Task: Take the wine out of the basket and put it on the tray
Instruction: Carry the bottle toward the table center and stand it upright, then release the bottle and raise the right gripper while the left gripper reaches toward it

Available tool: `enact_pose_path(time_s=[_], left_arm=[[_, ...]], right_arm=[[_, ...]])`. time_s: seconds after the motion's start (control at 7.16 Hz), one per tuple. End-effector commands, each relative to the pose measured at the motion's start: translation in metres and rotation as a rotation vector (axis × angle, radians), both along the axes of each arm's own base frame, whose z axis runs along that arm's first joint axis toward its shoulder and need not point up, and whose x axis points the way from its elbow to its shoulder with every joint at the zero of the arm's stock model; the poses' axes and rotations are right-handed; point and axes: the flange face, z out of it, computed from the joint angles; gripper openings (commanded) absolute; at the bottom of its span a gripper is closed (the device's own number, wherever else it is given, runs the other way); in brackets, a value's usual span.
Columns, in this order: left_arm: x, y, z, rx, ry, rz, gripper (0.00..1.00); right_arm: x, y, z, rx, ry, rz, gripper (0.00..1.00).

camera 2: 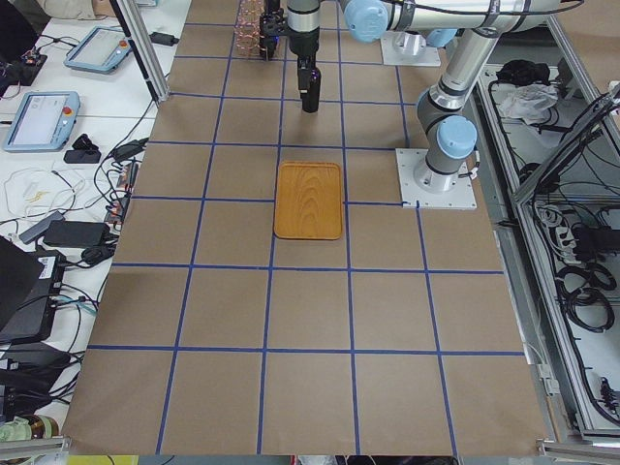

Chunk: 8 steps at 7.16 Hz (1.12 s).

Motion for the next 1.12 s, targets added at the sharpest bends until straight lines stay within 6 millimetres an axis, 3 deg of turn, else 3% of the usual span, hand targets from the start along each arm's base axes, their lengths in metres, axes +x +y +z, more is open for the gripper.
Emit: enact_pose_path(time_s=[0.0,0.14,0.42,0.7,0.84,0.98], left_arm=[[-0.049,0.003,0.004,-0.040,0.001,-0.044,1.00],[-0.085,0.011,0.003,-0.051,0.002,-0.058,1.00],[-0.150,0.014,-0.002,-0.100,0.117,-0.149,1.00],[-0.208,0.025,-0.030,-0.038,0.122,-0.166,1.00],[-0.231,0.025,-0.047,-0.018,0.118,-0.170,1.00],[-0.241,0.020,-0.060,-0.007,0.118,-0.180,1.00]], right_arm=[[-0.144,-0.003,0.066,-0.056,0.059,0.151,1.00],[-0.173,0.004,0.079,-0.060,0.068,0.150,1.00],[-0.176,0.003,0.076,-0.062,0.073,0.144,1.00],[-0.174,0.006,0.072,-0.045,0.066,0.148,1.00],[-0.174,0.003,0.069,-0.046,0.057,0.147,1.00],[-0.175,0.002,0.069,-0.049,0.065,0.148,1.00]])
